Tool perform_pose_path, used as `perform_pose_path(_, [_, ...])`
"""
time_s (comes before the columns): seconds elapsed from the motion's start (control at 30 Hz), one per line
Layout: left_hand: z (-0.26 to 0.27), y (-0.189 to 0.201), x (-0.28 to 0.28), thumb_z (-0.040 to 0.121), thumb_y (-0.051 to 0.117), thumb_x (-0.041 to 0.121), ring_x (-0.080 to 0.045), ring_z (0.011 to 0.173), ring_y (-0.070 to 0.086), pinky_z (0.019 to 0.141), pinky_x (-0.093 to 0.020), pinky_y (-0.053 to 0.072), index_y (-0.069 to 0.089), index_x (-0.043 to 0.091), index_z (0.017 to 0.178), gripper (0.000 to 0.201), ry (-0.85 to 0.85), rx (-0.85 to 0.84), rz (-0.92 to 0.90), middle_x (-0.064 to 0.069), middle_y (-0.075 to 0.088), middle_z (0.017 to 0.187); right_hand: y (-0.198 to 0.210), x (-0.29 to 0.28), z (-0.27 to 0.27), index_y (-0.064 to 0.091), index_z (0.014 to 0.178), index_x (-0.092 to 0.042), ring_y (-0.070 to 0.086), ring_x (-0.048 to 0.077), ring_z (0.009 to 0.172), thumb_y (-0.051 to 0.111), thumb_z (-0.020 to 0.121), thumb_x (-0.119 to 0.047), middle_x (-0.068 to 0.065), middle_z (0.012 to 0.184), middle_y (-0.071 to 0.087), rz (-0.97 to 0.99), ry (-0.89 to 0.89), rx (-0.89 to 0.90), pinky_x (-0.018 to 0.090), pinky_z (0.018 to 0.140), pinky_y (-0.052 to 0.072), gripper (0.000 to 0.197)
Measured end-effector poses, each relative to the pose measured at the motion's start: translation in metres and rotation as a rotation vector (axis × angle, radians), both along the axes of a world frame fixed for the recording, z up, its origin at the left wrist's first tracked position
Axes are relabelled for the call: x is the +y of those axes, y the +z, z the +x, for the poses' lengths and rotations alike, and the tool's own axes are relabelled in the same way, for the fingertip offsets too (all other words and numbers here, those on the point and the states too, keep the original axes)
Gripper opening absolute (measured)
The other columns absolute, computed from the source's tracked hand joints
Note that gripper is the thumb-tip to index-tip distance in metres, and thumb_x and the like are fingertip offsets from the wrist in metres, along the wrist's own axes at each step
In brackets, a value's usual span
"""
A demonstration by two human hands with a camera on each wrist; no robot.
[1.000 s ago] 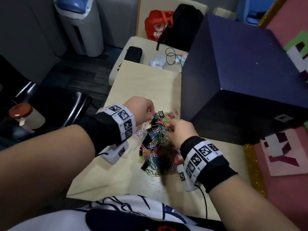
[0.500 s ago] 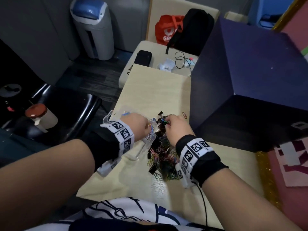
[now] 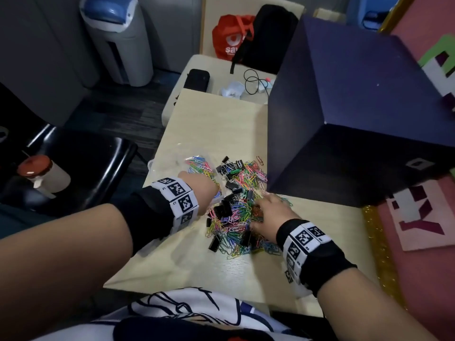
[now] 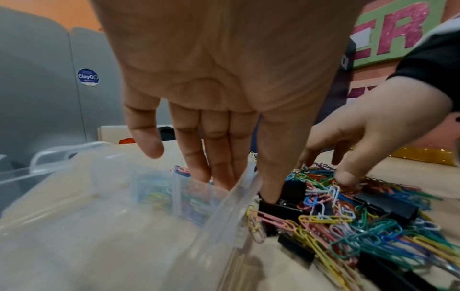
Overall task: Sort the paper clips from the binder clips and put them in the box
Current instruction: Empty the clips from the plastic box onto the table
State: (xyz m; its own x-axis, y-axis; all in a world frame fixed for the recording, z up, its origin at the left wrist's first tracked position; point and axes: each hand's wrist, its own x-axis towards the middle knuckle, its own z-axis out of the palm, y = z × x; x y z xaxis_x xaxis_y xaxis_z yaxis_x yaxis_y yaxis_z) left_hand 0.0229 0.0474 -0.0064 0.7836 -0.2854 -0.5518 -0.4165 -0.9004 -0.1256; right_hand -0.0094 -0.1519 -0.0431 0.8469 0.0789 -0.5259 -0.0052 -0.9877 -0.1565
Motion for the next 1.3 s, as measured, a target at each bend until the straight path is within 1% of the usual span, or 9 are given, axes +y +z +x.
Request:
perform_pose_path(0.1, [-0.003,0.003,0.001,0.086,0.063,0.024,-0.021,0.078,0.057,0.074,-0.034,0.045,0.059,0.018,0.091,0.009,-0.019,-0.009,-0.014,0.002,0.059,0.083,0.000,-0.009,-0.006,0.033,0.140,-0.036,0.022,0.031,0.139,0.067,0.083,-0.042,-0.002,0.155,0.020,-0.013,-0.039,0.018,0.047,0.113,0.030,0.067])
perform_pose_path(0.23, [-0.006,0.008,-0.023,0.082,0.066,0.041,-0.026,0.095,0.061,0.074,-0.039,0.047,0.053,0.017,0.110,0.039,-0.055,-0.147,-0.131,-0.004,0.060,0.102,-0.005,-0.011,-0.012,0.043,0.134,-0.030,0.032,0.032,0.129,0.054,0.091,-0.022,0.005,0.142,0.033,-0.004,-0.095,-0.052,0.040,0.106,0.034,0.046])
perform_pose_path(0.33, [-0.013,0.007,-0.060,0.089,0.058,0.026,-0.029,0.107,0.055,0.082,-0.045,0.046,0.051,0.016,0.122,0.035,-0.184,-0.123,-0.200,-0.007,0.055,0.113,-0.004,-0.017,-0.015,0.047,0.128,-0.027,0.038,0.032,0.125,0.049,0.088,-0.008,0.006,0.136,0.036,-0.012,-0.127,-0.051,0.038,0.102,0.038,0.044])
perform_pose_path(0.47, [-0.018,-0.011,-0.094,0.093,0.050,0.019,-0.032,0.115,0.048,0.088,-0.045,0.043,0.050,0.015,0.129,0.036,-0.299,-0.053,-0.208,-0.011,0.051,0.123,0.003,-0.031,-0.012,0.054,0.123,-0.020,0.050,0.031,0.118,0.046,0.087,-0.008,0.011,0.128,0.045,0.003,-0.198,-0.058,0.031,0.100,0.041,0.039])
perform_pose_path(0.63, [-0.019,-0.017,-0.103,0.091,0.050,0.008,-0.034,0.112,0.049,0.089,-0.045,0.040,0.053,0.006,0.124,0.034,-0.257,-0.023,-0.161,-0.016,0.050,0.123,0.010,-0.049,-0.009,0.062,0.113,-0.019,0.056,0.027,0.108,0.052,0.089,-0.009,0.008,0.118,0.053,0.000,-0.310,-0.130,0.026,0.088,0.043,0.028])
perform_pose_path(0.87, [-0.009,-0.008,-0.100,0.090,0.045,-0.001,-0.031,0.099,0.061,0.081,-0.040,0.050,0.059,0.004,0.111,0.025,-0.287,0.058,-0.199,-0.014,0.062,0.109,0.021,-0.048,-0.007,0.064,0.108,-0.019,0.056,0.025,0.108,0.058,0.088,-0.014,0.008,0.116,0.057,0.024,-0.330,-0.208,0.026,0.089,0.044,0.022])
perform_pose_path(1.13, [0.011,0.003,-0.051,0.084,0.069,0.028,-0.015,0.089,0.061,0.078,-0.025,0.046,0.069,0.016,0.102,0.021,0.151,-0.014,-0.698,0.001,0.069,0.098,0.042,-0.007,0.010,0.066,0.100,-0.022,0.057,0.021,0.100,0.068,0.084,-0.024,0.003,0.107,0.063,0.160,-0.236,-0.231,0.025,0.084,0.042,0.016])
perform_pose_path(1.23, [0.020,0.014,-0.018,0.081,0.073,0.029,-0.010,0.084,0.058,0.076,-0.022,0.044,0.070,0.018,0.103,0.024,0.339,-0.077,-0.811,0.003,0.066,0.090,0.049,0.020,0.018,0.065,0.092,-0.025,0.059,0.018,0.081,0.068,0.083,-0.019,0.001,0.093,0.065,0.281,-0.232,-0.242,0.024,0.073,0.045,0.011])
perform_pose_path(1.3, [0.025,0.018,0.003,0.081,0.074,0.030,-0.011,0.081,0.058,0.073,-0.021,0.045,0.071,0.019,0.100,0.023,0.427,-0.148,-0.814,0.005,0.061,0.083,0.051,0.041,0.024,0.063,0.087,-0.026,0.062,0.015,0.073,0.069,0.083,-0.019,-0.001,0.086,0.066,0.376,-0.223,-0.238,0.027,0.075,0.051,0.010])
